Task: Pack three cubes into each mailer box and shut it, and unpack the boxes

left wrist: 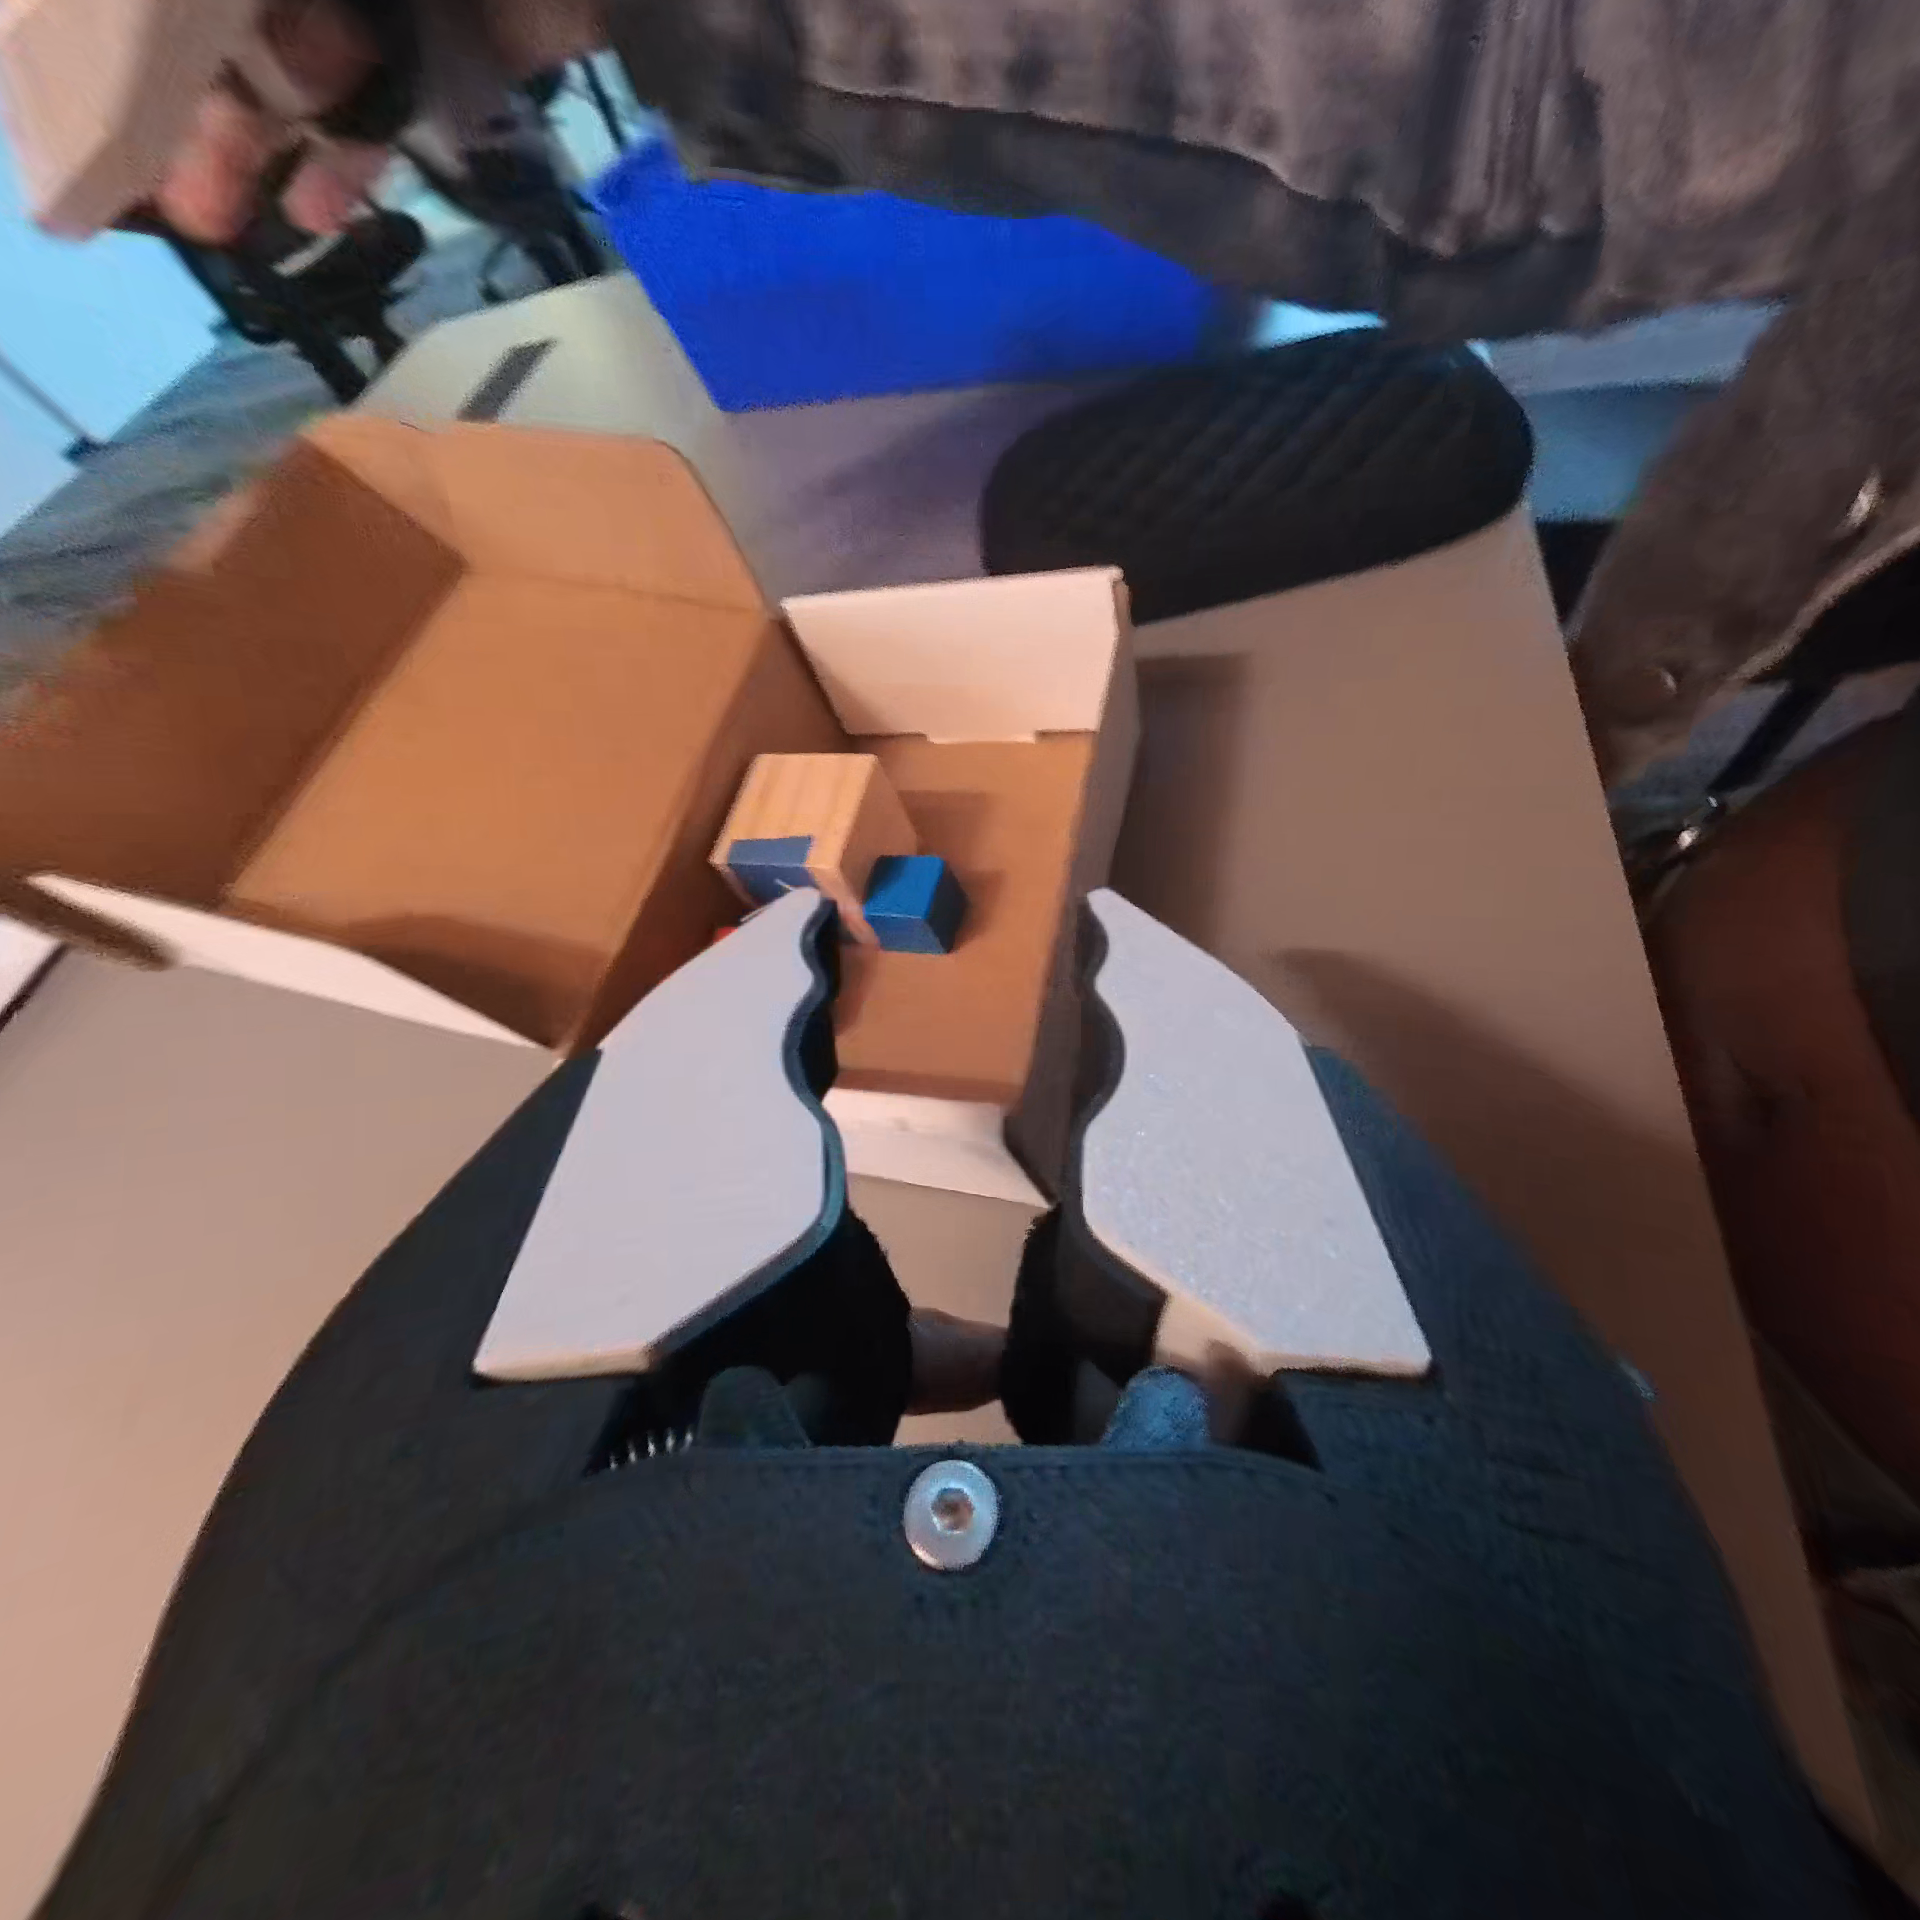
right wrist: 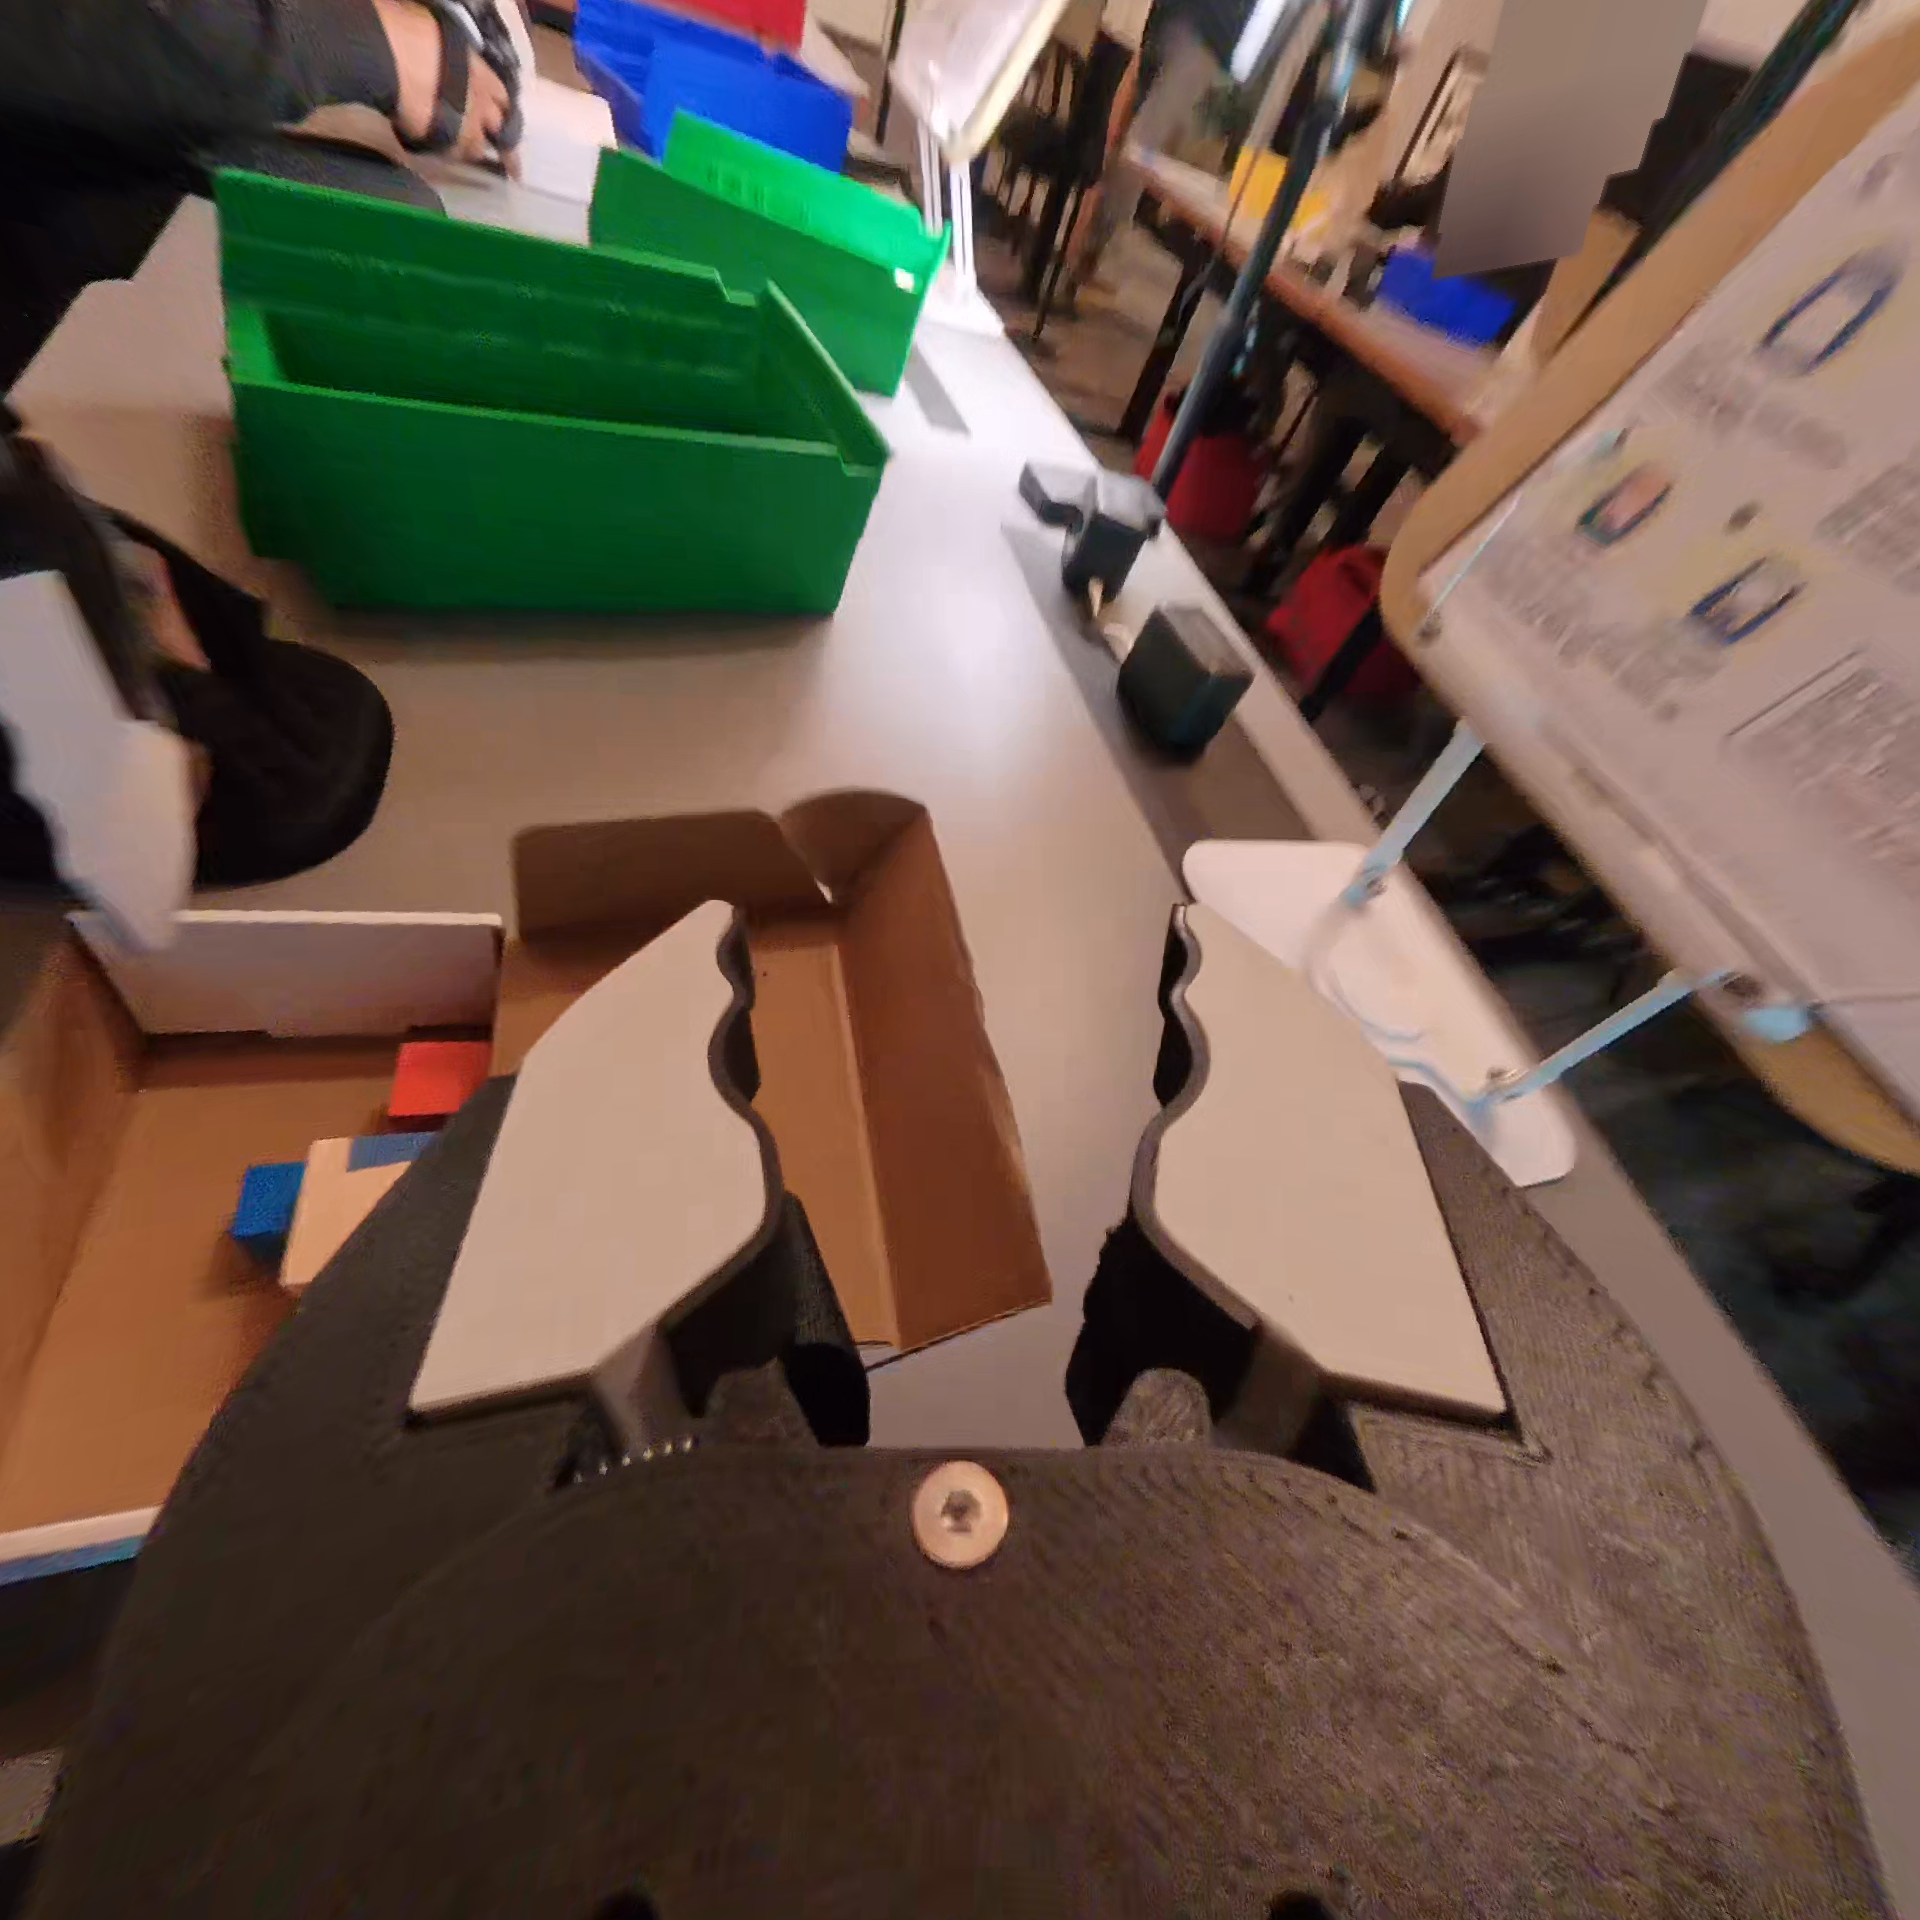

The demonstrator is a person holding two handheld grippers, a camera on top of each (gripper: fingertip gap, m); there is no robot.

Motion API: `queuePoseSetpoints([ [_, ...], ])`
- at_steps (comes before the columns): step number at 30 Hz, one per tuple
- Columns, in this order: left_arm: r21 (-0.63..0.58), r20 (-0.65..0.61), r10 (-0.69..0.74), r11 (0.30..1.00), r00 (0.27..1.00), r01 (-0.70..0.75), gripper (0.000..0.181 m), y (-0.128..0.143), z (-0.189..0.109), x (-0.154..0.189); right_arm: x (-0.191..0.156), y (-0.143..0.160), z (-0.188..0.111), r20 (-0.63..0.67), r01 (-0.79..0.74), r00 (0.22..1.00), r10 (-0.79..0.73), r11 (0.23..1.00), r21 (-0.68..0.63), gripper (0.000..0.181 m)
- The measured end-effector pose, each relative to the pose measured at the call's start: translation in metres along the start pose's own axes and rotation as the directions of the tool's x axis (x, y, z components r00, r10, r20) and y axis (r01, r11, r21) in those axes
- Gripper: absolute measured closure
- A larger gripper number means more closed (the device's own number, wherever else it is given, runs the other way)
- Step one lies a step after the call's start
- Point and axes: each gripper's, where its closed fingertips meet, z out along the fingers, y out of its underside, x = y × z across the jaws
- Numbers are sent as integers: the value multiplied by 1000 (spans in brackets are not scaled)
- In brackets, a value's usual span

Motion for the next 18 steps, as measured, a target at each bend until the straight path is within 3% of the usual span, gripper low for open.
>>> queuePoseSetpoints([
  [1,21,28,-23,1000,999,22,136,-5,-4,-7,-8,-11,-10,-7,26,1000,-26,999,26,105],
  [5,118,115,-153,983,981,140,127,-28,-20,-42,-60,-55,-46,65,-13,998,-1,979,206,109],
  [7,181,132,-189,970,973,164,122,-38,-24,-57,-86,-56,-55,127,-76,991,51,977,199,115],
  [10,305,126,-284,923,950,235,117,-47,-28,-76,-118,-27,-51,181,-144,974,136,989,33,114],
  [14,491,-53,-368,800,928,345,112,-47,-33,-75,-153,19,-42,198,-158,962,188,975,-158,104],
  [16,516,-128,-400,755,908,405,107,-48,-41,-75,-160,38,-39,182,-167,962,204,966,-195,102],
  [18,568,-165,-404,707,900,421,106,-50,-51,-77,-161,48,-37,147,-216,960,237,966,-142,100],
])
